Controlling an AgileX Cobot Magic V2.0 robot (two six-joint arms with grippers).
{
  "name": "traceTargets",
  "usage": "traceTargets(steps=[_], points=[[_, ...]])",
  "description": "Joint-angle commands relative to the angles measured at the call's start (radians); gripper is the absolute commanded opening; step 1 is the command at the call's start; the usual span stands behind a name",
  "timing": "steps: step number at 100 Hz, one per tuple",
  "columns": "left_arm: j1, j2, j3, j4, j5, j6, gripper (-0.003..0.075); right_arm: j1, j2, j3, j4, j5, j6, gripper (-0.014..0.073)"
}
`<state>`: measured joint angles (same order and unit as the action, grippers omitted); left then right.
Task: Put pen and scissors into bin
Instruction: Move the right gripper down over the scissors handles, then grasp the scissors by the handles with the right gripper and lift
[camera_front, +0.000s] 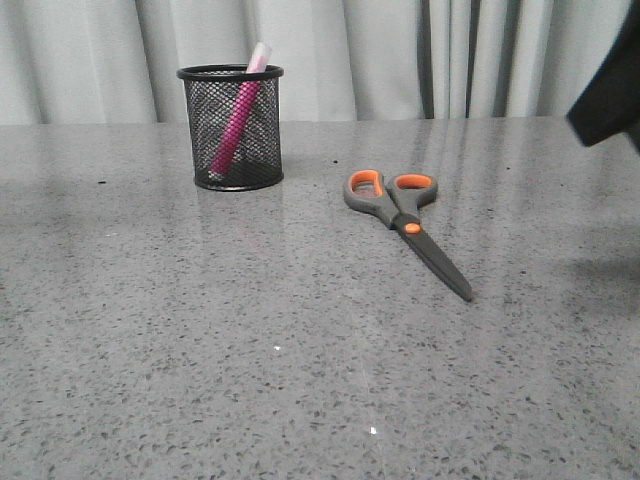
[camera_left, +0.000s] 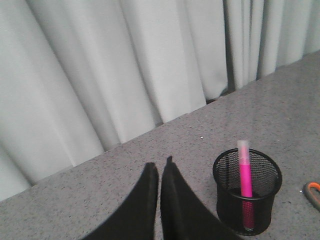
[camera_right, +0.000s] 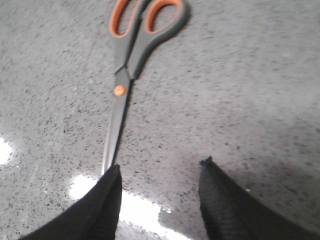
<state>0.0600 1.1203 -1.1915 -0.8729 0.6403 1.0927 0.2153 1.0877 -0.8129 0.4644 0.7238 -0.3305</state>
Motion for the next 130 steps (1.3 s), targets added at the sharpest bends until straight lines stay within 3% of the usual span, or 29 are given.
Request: traceTargets(steps=[1,21,35,48,58,70,79,101,117,130], points=[[0.003,-0.066,0.039,-0.042,-0.103,0.005,-0.0019,0.021,0.003,-0.035,0.029,-0.087,-0.014,0.0319],[0.001,-0.081,0.062,-0.042,-0.015,0.005,-0.0019,0.021,0.014,-0.058,0.052,-0.112,-0.024,0.0319],[0.001,-0.09,0.062,-0.019,0.059,0.005,-0.0019,0.025,0.073,-0.164,0.043,-0.005,-0.042,0.0319],[0.001,-0.122,0.062,-0.018,0.038,0.003,-0.0019,0.046,0.16,-0.291,0.011,0.102,-0.037,0.0319],[0.001,-0.155,0.062,-0.016,0.019,0.001,-0.0019,0.098,0.232,-0.38,-0.082,0.157,0.036,0.0319],[0.001,-0.179,0.062,-0.009,0.017,0.001,-0.0019,0.2,0.332,-0.488,-0.322,0.241,0.205,0.0319],[0.001,-0.179,0.062,-0.009,0.008,0.001,-0.0019,0.261,0.402,-0.552,-0.432,0.295,0.292,0.032],[0.001,-0.179,0.062,-0.009,0.005,0.0,-0.0019,0.299,0.54,-0.664,-0.434,0.318,0.362,0.0326],[0.001,-0.179,0.062,-0.011,0.005,0.0,-0.0019,0.299,0.584,-0.686,-0.413,0.323,0.365,0.0436],[0.001,-0.179,0.062,-0.015,0.003,0.0,-0.0019,0.299,0.606,-0.686,-0.413,0.313,0.385,0.0444]])
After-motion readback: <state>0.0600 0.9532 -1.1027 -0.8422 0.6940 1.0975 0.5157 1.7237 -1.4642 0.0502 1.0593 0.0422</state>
